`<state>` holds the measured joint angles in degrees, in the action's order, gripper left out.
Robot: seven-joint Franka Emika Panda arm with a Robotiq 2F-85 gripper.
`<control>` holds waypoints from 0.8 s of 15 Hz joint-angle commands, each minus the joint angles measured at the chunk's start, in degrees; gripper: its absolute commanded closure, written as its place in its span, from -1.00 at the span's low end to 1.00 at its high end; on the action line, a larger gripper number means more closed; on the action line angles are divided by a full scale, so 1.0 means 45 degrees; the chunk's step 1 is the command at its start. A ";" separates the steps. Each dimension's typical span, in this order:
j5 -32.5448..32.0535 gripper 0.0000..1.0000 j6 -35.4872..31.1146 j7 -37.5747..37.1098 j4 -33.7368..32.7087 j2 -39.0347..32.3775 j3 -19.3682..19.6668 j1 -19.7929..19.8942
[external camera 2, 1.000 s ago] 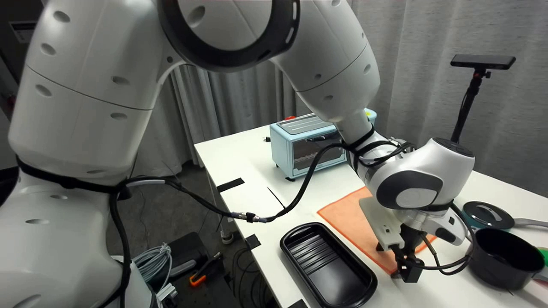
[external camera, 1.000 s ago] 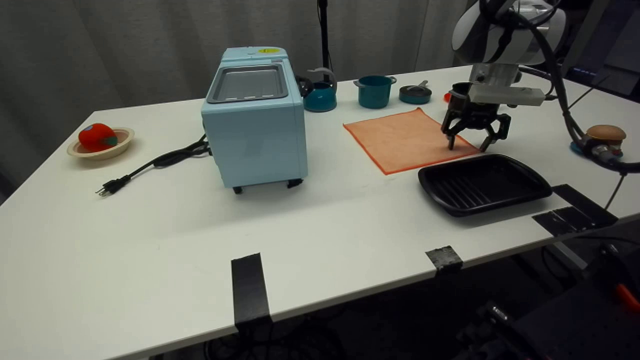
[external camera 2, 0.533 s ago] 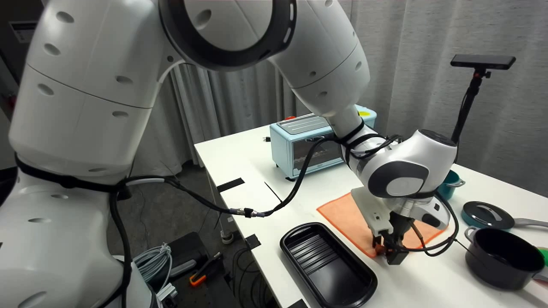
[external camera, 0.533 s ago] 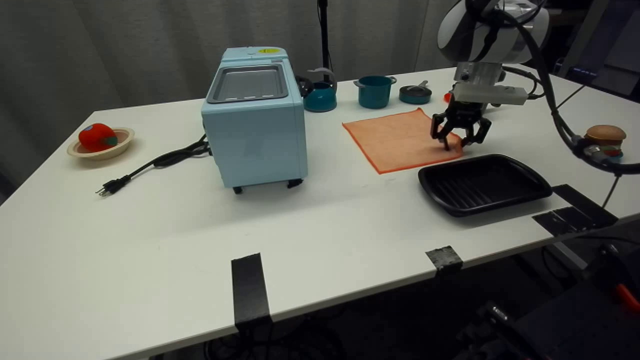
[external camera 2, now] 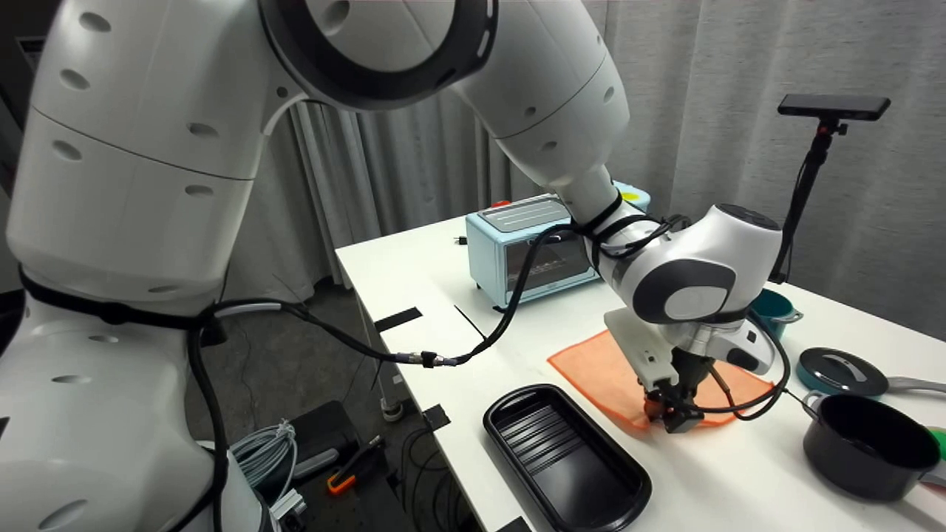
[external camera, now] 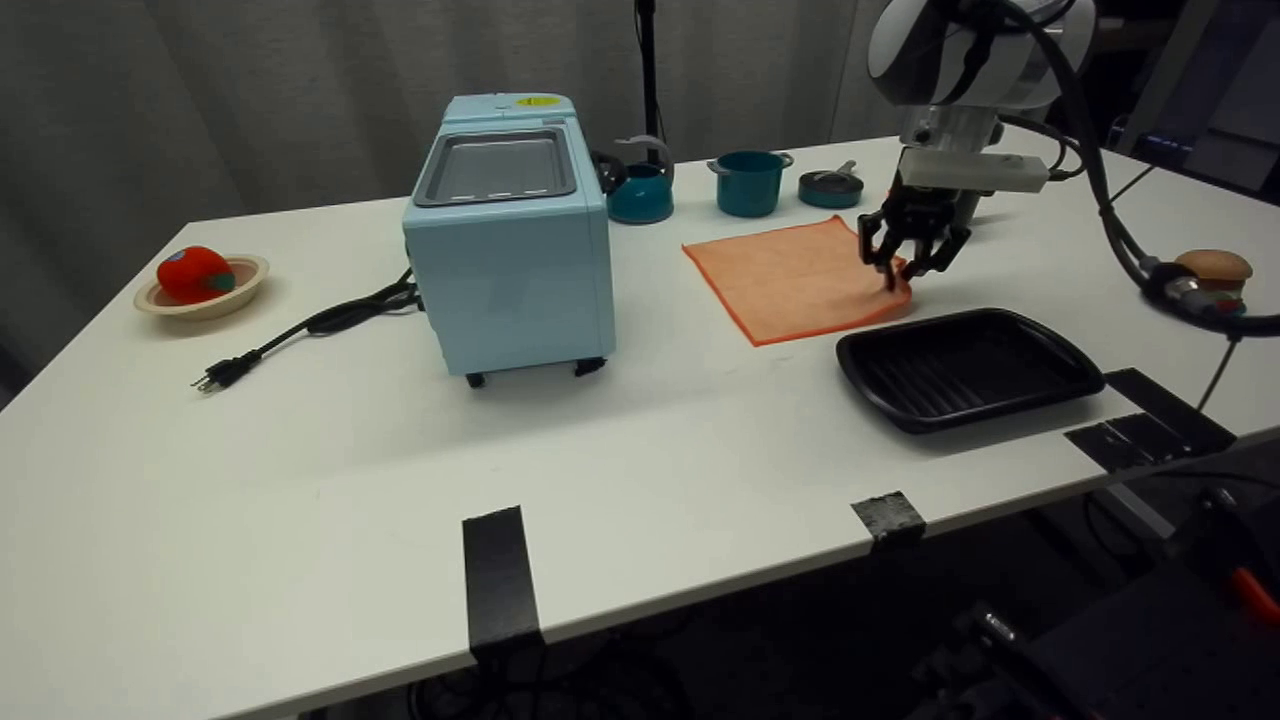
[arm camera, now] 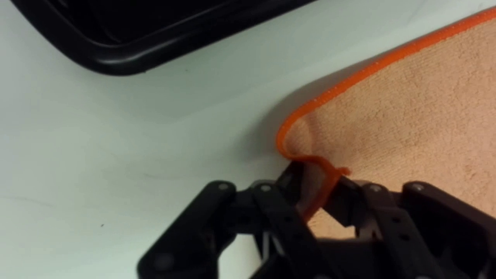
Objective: Pick up the orange towel and place it crumpled on the counter
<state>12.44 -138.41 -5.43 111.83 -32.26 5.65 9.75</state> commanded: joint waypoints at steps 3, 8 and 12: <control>-0.0153 0.94 0.1572 -0.0089 -0.0155 0.0992 -0.0016 -0.0038; -0.0216 0.94 0.3341 -0.0445 -0.1564 0.1323 0.0071 -0.0147; -0.0079 0.94 0.3918 -0.0898 -0.3007 0.1288 0.0064 -0.0187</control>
<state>12.38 -123.69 -6.81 103.01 -26.26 5.52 9.45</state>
